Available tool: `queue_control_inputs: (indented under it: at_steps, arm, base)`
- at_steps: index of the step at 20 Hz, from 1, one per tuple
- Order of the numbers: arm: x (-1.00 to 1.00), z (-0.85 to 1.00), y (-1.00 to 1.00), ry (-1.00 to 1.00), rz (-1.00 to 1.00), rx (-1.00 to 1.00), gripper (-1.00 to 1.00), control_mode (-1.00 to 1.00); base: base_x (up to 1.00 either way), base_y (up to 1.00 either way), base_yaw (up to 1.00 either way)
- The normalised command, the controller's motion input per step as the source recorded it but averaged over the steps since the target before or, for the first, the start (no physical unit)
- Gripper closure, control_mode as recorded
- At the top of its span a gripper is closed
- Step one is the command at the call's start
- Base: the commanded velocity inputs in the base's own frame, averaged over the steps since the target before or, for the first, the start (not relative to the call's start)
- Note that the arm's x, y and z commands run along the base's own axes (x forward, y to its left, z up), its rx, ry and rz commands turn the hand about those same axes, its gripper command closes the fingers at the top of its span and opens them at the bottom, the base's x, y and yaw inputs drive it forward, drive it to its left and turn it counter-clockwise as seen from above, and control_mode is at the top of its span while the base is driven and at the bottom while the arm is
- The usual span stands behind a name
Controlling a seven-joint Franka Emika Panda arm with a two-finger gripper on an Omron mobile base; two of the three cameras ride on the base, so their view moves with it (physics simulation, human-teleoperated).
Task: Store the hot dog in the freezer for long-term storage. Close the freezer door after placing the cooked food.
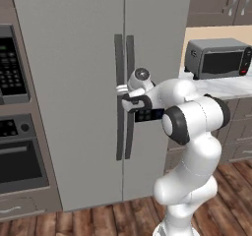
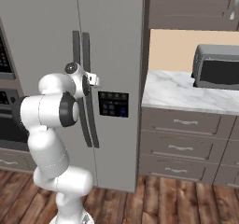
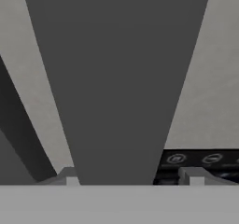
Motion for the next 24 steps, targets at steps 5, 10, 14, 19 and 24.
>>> queue_control_inputs:
  at_steps: [5, 10, 14, 19, 24]
  arm:
    - [0.67, 0.11, 0.0, 0.0, 0.0, 0.01, -1.0, -1.0]
    - [0.64, 0.0, -0.02, -0.04, 0.0, 0.0, -1.0, -1.0]
    - [0.59, 0.0, 0.0, -0.08, 0.0, 0.0, -1.0, -1.0]
    - [0.7, 0.0, 0.0, 0.0, 0.0, 0.0, -1.0, -1.0]
    - [0.37, 0.02, 0.01, 0.01, -0.01, -0.02, -1.0, -1.0]
  base:
    - [0.0, 0.0, 0.0]
    - [0.0, 0.0, 0.0]
    - [0.0, 0.0, 0.0]
    - [0.0, 0.0, 0.0]
    - [0.0, 0.0, 0.0]
